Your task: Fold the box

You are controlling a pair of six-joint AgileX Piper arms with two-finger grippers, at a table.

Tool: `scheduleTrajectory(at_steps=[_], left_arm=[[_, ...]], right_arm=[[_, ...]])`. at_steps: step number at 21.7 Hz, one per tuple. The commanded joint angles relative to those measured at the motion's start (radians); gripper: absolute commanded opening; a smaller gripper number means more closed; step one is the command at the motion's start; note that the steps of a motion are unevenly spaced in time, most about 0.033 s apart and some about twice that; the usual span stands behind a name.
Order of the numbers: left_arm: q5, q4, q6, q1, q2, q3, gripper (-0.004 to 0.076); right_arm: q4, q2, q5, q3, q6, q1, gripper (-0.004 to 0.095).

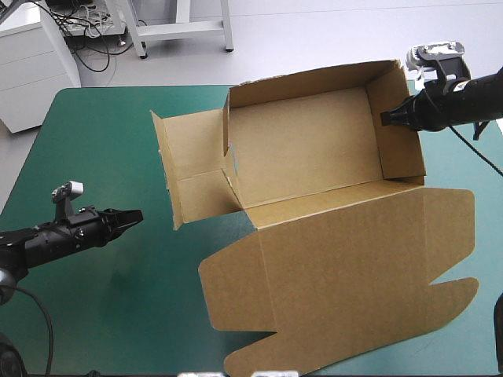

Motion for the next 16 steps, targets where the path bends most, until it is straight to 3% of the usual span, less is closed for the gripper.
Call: scheduleTrajectory(at_steps=[1, 4, 9, 16], left_arm=[[0.184, -0.206, 0.106, 0.001, 0.094, -0.036, -0.0006], [0.272, -0.232, 0.134, -0.012, 0.2, -0.068, -0.0006], [0.275, -0.244, 0.162, -0.13, 0.235, -0.111, -0.0006], [0.275, -0.244, 0.132, -0.252, 0.217, -0.182, -0.0006]], right_arm=[[0.061, -0.064, 0.004, -0.028, 0.0, -0.002, -0.0023], [0.061, -0.073, 0.004, -0.021, 0.006, 0.023, -0.0023], [0.031, -0.073, -0.022, 0.036, 0.013, 0.104, -0.0023], [-0.007, -0.073, -0.066, 0.051, 0.055, 0.106, -0.0022]])
